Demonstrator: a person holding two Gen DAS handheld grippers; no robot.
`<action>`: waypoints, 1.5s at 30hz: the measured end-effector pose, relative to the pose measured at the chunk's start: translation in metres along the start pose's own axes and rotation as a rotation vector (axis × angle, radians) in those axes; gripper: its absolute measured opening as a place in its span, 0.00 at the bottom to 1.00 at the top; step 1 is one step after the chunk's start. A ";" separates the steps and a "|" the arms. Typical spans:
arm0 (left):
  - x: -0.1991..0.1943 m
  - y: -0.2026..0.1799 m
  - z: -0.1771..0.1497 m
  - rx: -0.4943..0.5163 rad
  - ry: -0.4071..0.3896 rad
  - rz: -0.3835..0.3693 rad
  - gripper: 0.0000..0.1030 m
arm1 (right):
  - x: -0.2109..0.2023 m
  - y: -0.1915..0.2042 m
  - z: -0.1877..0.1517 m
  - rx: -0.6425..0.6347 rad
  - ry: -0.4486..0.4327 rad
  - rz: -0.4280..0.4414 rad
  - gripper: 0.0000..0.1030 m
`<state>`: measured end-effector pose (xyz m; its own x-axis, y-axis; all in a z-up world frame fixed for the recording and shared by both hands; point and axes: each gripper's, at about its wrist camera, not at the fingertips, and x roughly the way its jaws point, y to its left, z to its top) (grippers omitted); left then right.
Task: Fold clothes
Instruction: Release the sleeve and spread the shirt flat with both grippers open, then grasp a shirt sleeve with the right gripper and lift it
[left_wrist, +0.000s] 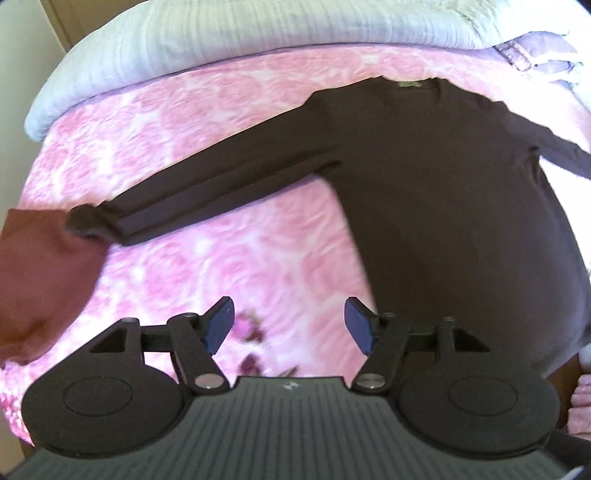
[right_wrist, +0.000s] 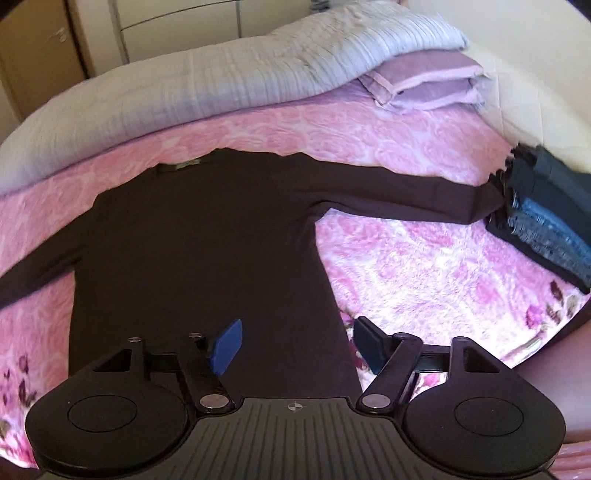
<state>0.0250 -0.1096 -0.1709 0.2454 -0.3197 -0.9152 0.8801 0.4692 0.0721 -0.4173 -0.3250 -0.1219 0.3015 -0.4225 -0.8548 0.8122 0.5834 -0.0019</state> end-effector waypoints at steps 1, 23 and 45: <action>-0.002 0.004 -0.005 0.001 0.002 0.006 0.62 | -0.003 0.004 -0.002 -0.018 0.001 -0.013 0.71; -0.016 -0.054 -0.003 0.168 -0.024 -0.087 0.72 | -0.023 0.026 -0.067 -0.090 0.149 -0.027 0.79; -0.005 -0.014 -0.015 0.105 0.029 -0.012 0.73 | 0.004 0.063 -0.091 -0.294 0.285 0.044 0.79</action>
<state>0.0055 -0.1026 -0.1730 0.2241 -0.3005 -0.9271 0.9210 0.3763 0.1006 -0.4106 -0.2264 -0.1724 0.1487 -0.2079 -0.9668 0.6121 0.7872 -0.0751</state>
